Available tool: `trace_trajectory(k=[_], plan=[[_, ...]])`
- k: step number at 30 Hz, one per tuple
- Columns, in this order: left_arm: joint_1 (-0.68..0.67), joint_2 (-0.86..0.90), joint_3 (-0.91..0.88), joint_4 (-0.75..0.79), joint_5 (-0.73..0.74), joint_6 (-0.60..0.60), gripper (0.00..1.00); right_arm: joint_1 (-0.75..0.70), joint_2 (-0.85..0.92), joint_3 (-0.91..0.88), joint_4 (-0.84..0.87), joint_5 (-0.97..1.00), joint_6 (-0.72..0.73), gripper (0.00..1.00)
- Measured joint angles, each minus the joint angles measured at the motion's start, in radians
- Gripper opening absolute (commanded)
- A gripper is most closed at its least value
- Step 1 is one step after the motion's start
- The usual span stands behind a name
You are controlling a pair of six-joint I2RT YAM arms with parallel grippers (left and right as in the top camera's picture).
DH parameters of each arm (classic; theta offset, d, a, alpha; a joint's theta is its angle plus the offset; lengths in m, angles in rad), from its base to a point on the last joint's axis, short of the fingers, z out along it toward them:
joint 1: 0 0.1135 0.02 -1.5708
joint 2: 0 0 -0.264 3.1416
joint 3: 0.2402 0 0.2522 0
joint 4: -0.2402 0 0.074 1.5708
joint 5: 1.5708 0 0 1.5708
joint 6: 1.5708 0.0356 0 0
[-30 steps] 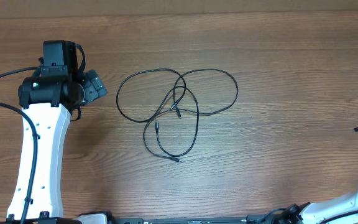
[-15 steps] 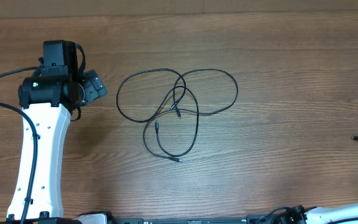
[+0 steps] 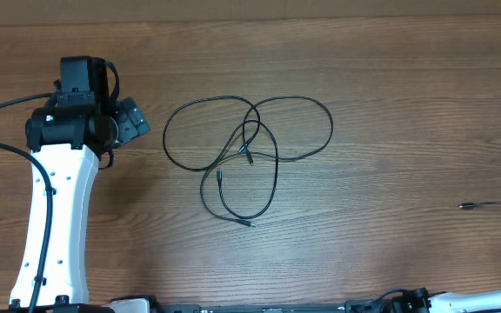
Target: Untangle cables
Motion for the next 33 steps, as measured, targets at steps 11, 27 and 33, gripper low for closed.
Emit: trace_trajectory(k=[11,27,33], plan=[[0.000,0.000,0.000,0.000,0.000,0.000,1.00,0.391,0.000,0.000,-0.056,-0.169,-0.251,0.93],[0.000,0.000,0.000,0.000,0.000,0.000,1.00,1.353,0.000,-0.040,-0.062,-0.193,-0.367,1.00],[0.000,0.000,0.000,0.000,0.000,0.000,1.00,1.601,0.000,-0.041,0.050,-0.071,-0.023,1.00]])
